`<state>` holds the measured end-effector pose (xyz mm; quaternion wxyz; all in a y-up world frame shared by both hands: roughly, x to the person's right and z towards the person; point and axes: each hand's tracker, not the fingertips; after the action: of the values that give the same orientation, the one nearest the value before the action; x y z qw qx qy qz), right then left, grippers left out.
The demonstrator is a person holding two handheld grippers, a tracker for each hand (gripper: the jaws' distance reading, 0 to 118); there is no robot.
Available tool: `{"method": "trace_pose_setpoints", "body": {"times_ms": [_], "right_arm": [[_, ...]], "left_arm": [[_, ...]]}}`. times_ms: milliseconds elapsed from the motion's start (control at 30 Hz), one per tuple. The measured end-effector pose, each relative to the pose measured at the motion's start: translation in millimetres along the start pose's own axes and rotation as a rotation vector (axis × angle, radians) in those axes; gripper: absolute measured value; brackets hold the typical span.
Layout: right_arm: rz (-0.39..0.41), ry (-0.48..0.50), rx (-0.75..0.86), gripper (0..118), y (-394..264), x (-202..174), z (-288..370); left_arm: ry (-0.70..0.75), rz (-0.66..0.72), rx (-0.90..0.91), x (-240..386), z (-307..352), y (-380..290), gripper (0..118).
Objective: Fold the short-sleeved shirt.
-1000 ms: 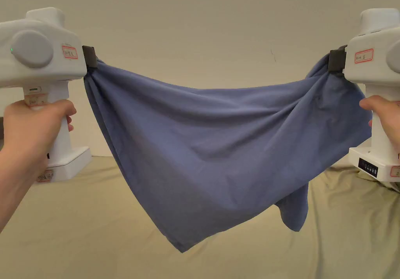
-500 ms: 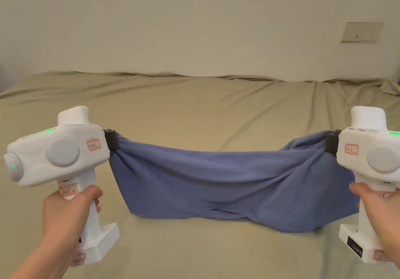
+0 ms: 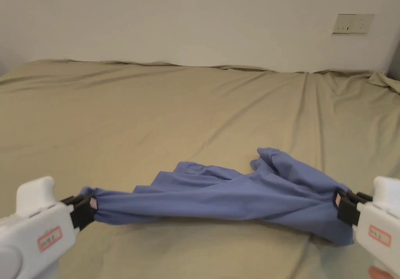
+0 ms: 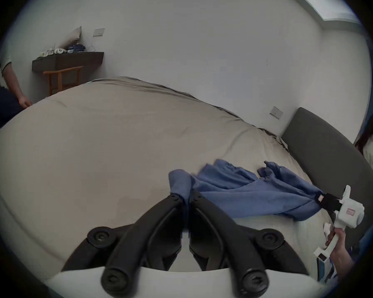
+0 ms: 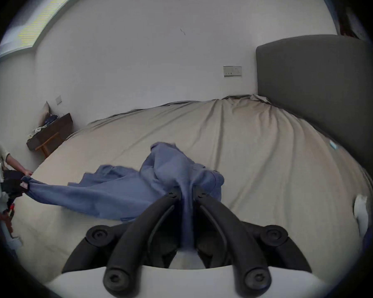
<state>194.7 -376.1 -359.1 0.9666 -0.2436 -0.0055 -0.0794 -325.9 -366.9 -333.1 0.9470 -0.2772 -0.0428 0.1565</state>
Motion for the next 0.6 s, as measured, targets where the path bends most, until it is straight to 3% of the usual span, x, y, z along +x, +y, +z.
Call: {"method": "trace_pose_setpoints", "body": {"times_ms": [233, 500, 600], "right_arm": [[-0.062, -0.011, -0.058, 10, -89.4, 15.5, 98.1], [0.009, -0.034, -0.148, 10, -145.2, 21.0, 190.0], [0.032, -0.043, -0.152, 10, -143.7, 23.5, 211.7]], "left_arm": [[0.044, 0.029, -0.067, -12.0, 81.6, -82.2, 4], [0.074, 0.076, -0.142, -17.6, 146.7, -135.5, 4], [0.115, -0.004, -0.176, -11.3, 163.7, -147.4, 4]]}}
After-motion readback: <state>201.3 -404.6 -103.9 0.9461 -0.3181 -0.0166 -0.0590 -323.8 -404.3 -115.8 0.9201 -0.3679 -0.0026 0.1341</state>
